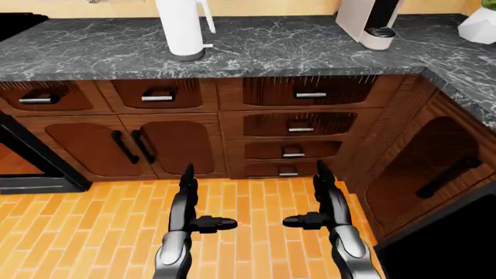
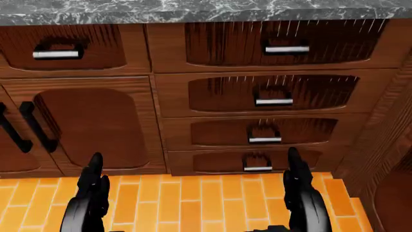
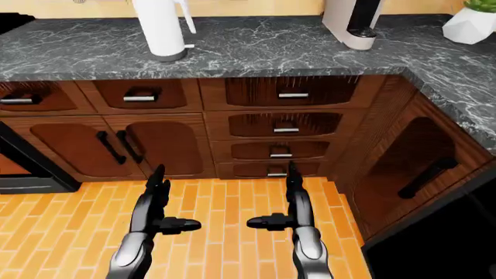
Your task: Press the button to open the lid of the electric kettle.
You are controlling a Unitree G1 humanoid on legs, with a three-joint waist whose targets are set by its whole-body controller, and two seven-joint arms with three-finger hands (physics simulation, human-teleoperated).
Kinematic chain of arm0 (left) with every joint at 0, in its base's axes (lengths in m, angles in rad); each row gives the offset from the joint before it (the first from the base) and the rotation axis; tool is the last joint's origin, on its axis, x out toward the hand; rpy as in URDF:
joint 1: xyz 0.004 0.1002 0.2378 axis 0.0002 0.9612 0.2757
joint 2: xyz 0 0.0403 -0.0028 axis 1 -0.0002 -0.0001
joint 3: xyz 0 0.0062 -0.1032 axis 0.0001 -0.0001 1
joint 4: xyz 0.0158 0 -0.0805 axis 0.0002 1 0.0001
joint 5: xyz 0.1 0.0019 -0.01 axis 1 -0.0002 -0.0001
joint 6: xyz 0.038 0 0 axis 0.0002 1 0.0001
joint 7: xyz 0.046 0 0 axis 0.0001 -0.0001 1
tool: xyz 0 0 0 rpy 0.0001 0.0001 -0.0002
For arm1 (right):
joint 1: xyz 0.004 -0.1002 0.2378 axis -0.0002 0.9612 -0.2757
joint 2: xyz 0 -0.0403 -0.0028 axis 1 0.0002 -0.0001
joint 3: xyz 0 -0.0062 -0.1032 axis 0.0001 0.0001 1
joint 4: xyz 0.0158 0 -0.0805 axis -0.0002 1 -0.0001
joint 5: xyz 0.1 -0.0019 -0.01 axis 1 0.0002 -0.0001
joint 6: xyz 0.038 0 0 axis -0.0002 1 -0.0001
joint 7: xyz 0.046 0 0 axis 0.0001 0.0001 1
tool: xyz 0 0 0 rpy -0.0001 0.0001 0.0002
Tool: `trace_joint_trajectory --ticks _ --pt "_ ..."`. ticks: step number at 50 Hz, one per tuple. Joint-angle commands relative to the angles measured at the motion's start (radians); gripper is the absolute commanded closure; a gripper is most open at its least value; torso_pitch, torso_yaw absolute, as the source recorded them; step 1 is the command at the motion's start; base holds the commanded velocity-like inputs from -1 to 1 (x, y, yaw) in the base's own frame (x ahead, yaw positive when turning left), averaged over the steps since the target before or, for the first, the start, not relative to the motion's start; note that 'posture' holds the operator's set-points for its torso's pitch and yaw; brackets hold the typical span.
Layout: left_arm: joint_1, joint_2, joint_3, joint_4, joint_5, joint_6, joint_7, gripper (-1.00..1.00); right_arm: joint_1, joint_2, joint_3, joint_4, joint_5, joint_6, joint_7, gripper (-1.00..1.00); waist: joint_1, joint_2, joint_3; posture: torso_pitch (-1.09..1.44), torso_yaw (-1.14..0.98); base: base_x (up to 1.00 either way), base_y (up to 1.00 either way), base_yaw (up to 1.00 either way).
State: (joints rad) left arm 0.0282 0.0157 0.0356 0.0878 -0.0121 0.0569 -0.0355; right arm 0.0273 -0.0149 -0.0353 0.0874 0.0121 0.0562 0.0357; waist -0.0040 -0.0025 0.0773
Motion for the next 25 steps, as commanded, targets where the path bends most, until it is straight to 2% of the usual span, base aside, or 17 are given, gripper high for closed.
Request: trace_joint_trajectory --ticks 1,3,4,5,7,8,16,25 --pt "-0.063 0.012 0.039 -0.115 -0.039 0.007 0.015 -1.00 -0.053 -0.006 -0.006 -0.125 -0.003 -0.012 -0.018 -1.00 -0.002 -0.008 -0.001 0.00 0.00 0.00 0.00 0.00" --pt "-0.065 0.023 0.044 -0.161 -0.022 0.019 0.028 -1.00 -0.074 -0.011 -0.016 -0.147 -0.005 0.018 -0.028 -1.00 0.009 -0.001 -0.065 0.00 0.00 0.00 0.00 0.00" --pt "-0.071 0.025 0.056 -0.176 -0.035 0.035 0.031 -1.00 -0.080 -0.013 -0.020 -0.166 0.005 0.044 -0.024 -1.00 0.008 -0.002 -0.037 0.00 0.00 0.00 0.00 0.00" --pt "-0.075 0.029 0.060 -0.185 -0.038 0.046 0.028 -1.00 -0.087 -0.011 -0.026 -0.177 0.017 0.067 -0.029 -1.00 0.005 -0.006 -0.020 0.00 0.00 0.00 0.00 0.00" --pt "-0.097 0.038 0.069 -0.208 -0.043 0.073 0.030 -1.00 -0.098 -0.021 -0.035 -0.195 0.023 0.094 -0.031 -1.00 0.007 -0.007 -0.068 0.00 0.00 0.00 0.00 0.00" --pt "-0.107 0.042 0.075 -0.223 -0.048 0.094 0.030 -1.00 -0.106 -0.023 -0.039 -0.207 0.028 0.111 -0.031 -1.00 0.008 -0.006 -0.073 0.00 0.00 0.00 0.00 0.00" --pt "-0.126 0.068 0.113 -0.319 -0.041 0.162 0.031 -1.00 -0.181 -0.051 -0.079 -0.266 0.076 0.200 -0.040 -1.00 0.009 -0.001 -0.089 0.00 0.00 0.00 0.00 0.00" --pt "-0.179 0.135 0.183 -0.477 -0.026 0.283 0.015 -1.00 -0.292 -0.115 -0.142 -0.363 0.142 0.327 -0.064 -1.00 0.008 0.000 -0.090 0.00 0.00 0.00 0.00 0.00"
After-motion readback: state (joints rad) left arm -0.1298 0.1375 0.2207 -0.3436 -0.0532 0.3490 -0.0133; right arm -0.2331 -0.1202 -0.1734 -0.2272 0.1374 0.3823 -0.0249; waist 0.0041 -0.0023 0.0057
